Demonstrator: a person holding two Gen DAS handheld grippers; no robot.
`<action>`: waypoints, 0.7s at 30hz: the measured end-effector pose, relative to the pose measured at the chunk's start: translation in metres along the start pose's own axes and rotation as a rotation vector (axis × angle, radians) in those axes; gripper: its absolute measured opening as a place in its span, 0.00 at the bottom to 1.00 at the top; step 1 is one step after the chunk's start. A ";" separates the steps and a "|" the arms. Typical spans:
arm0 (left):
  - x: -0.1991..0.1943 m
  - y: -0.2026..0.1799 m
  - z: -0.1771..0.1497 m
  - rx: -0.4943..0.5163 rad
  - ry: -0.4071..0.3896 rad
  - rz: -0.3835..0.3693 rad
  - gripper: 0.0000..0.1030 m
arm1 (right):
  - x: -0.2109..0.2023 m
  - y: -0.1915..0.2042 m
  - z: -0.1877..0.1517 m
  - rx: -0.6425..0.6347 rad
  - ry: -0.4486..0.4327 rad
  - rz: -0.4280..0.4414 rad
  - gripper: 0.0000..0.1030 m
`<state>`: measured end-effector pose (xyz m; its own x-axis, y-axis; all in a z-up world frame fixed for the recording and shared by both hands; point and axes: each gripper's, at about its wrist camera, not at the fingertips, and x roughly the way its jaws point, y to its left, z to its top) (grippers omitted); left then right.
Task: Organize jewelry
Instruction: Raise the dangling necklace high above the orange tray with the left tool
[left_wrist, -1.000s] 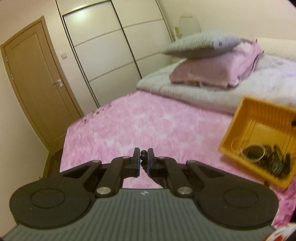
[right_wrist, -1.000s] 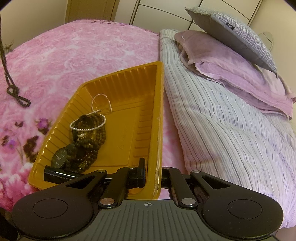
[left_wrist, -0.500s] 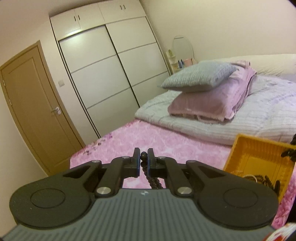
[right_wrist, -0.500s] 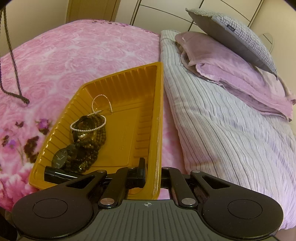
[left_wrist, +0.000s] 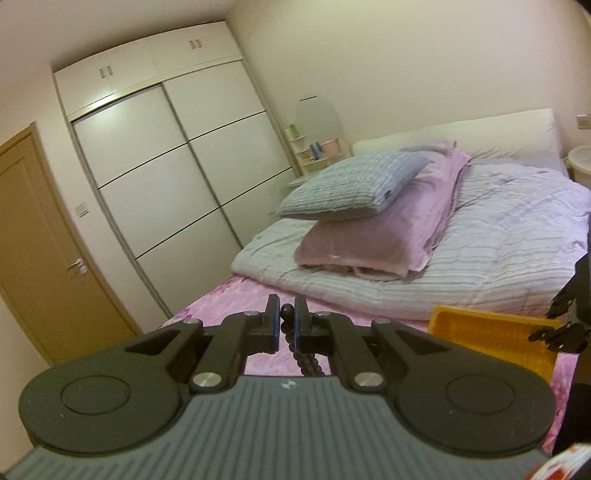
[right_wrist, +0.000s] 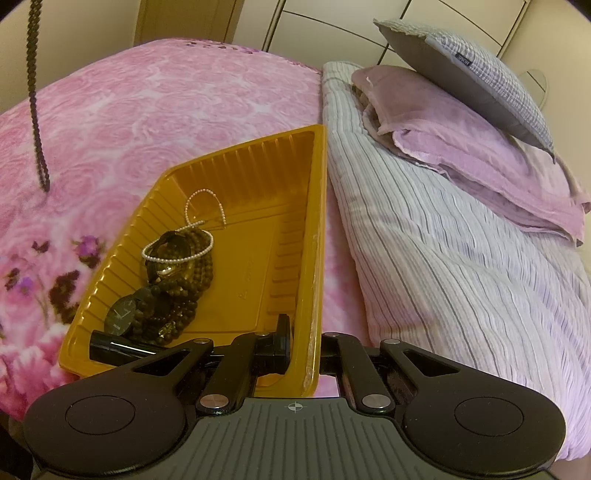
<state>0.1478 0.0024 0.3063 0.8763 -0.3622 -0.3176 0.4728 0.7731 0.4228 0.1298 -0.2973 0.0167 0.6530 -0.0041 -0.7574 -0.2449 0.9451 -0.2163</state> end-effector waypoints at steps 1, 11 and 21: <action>0.003 -0.003 0.005 0.006 -0.005 -0.011 0.06 | 0.000 0.000 0.000 0.000 0.000 0.000 0.06; 0.031 -0.050 0.058 0.061 -0.080 -0.141 0.06 | 0.001 -0.001 -0.001 0.006 -0.004 0.008 0.06; 0.068 -0.101 0.070 0.083 -0.054 -0.264 0.06 | 0.002 -0.004 -0.003 0.012 -0.008 0.020 0.06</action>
<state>0.1666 -0.1366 0.3014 0.7241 -0.5747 -0.3813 0.6897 0.6037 0.3997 0.1297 -0.3019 0.0137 0.6540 0.0176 -0.7563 -0.2494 0.9489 -0.1936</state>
